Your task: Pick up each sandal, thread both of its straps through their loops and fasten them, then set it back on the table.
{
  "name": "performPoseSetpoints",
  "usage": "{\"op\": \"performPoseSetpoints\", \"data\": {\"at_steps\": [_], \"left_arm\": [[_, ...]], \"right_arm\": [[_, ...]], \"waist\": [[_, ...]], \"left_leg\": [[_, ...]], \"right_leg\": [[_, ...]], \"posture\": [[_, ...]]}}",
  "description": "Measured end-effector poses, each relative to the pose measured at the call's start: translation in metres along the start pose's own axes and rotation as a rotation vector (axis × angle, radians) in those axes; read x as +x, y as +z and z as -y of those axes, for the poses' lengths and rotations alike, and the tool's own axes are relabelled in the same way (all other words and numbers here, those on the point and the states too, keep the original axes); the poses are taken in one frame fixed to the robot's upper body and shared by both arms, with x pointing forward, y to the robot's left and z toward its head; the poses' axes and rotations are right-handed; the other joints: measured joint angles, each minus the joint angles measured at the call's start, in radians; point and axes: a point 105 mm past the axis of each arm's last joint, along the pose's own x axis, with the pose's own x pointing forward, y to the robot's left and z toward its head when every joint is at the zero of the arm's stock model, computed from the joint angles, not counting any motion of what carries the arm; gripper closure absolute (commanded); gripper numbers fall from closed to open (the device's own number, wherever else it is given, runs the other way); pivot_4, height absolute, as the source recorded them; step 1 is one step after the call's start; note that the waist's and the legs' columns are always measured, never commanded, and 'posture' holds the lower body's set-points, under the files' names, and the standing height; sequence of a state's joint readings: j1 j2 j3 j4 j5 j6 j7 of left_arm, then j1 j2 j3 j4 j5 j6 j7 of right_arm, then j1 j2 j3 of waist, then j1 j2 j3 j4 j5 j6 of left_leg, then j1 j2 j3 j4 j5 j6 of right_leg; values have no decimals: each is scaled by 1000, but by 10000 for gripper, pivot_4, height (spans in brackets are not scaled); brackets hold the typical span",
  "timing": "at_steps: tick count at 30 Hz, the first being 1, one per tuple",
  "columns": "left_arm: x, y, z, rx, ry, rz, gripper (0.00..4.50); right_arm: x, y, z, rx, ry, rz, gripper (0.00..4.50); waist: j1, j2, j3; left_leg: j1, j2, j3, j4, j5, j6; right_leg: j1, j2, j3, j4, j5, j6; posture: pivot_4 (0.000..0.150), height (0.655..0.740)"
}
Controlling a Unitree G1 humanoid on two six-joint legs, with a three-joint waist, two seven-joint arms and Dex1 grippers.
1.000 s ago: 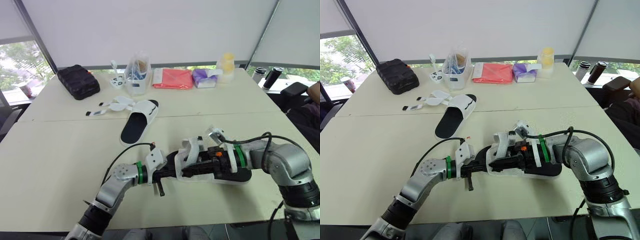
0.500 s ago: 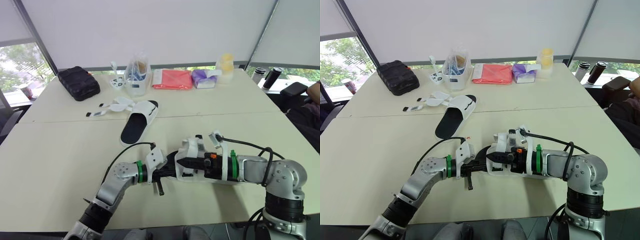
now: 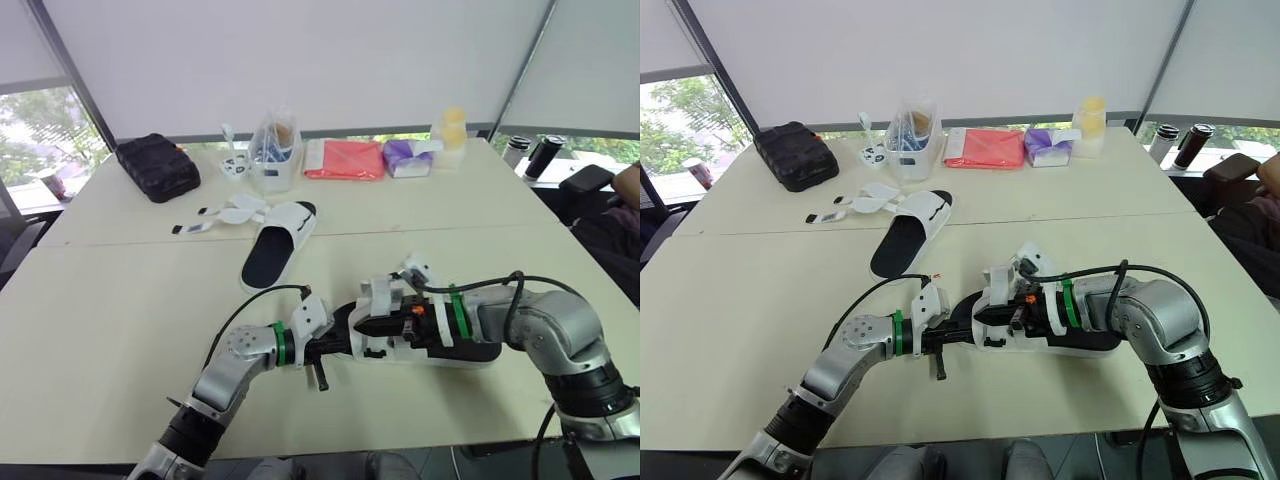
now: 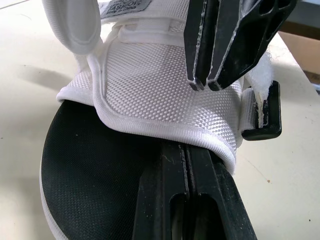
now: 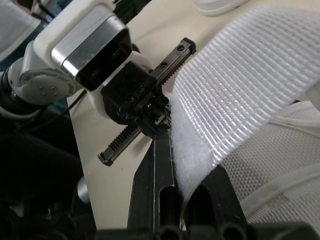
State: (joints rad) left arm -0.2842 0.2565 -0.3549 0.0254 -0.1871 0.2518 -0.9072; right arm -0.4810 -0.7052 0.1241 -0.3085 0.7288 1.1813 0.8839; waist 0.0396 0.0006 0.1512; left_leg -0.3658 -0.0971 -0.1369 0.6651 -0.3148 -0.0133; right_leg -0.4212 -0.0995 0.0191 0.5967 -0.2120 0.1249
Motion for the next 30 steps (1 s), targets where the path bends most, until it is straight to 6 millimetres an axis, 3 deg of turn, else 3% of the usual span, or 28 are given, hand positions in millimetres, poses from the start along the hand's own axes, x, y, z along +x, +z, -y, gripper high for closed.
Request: {"op": "performPoseSetpoints", "data": {"at_steps": [5, 22, 25, 30], "left_arm": [[0, -2, -1, -9, 11, -4, 45000], [1, -2, 0, -12, 10, -3, 45000], [1, -2, -1, -12, 10, -3, 45000], [2, -1, -2, -9, 9, -3, 45000]], "right_arm": [[5, -3, 1, -75, 0, -26, 44452], [9, -11, -8, -231, -3, -41, 44452], [9, -12, -8, -229, -6, -42, 35047], [7, -13, -8, -224, -9, -34, 10320]], "waist": [[-1, 0, 0], [0, -1, 0], [0, -1, 0], [0, -1, 0]], "left_leg": [[10, 1, 0, -1, -1, 0], [11, 1, -1, -1, -1, 0], [11, 1, -1, -1, -1, 0], [11, 1, -1, -2, -1, 0]], "right_leg": [[10, 1, 0, -1, -1, 2], [10, 1, 0, -2, -2, 3], [10, 1, 0, -2, -2, 3], [10, 1, 0, -2, -2, 3]], "posture": [[1500, 7400], [1500, 7400], [1500, 7400], [1500, 7400]]}}
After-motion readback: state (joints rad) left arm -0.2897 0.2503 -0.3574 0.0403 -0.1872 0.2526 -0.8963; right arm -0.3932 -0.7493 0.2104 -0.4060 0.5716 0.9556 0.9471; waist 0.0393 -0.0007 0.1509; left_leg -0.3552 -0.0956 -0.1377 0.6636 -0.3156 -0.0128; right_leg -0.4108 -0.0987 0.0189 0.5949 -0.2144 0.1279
